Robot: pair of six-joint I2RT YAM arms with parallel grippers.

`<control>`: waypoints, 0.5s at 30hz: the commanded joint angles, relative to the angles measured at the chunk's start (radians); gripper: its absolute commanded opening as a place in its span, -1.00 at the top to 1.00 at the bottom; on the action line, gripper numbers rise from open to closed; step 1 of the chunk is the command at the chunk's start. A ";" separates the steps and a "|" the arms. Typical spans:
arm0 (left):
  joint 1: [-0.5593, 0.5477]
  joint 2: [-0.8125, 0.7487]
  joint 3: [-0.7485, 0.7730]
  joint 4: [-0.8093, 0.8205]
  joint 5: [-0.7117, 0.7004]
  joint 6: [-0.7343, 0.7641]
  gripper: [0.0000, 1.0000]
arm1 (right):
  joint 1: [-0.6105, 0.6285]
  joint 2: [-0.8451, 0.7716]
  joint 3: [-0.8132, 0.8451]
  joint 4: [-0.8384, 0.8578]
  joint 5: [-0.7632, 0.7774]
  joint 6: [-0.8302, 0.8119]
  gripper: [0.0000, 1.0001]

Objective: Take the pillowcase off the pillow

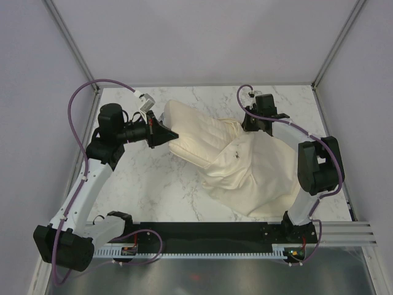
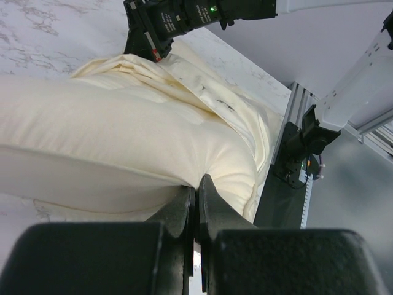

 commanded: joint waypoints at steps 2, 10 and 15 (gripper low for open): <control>0.006 -0.023 0.061 0.082 -0.056 0.038 0.95 | 0.003 -0.018 -0.006 -0.003 -0.049 -0.004 1.00; 0.030 0.075 0.103 0.007 -0.278 0.003 0.95 | 0.009 -0.241 0.030 -0.059 -0.076 -0.014 -0.29; 0.091 0.100 0.100 0.004 -0.395 -0.059 0.95 | 0.012 -0.424 -0.011 -0.086 -0.069 -0.022 -0.50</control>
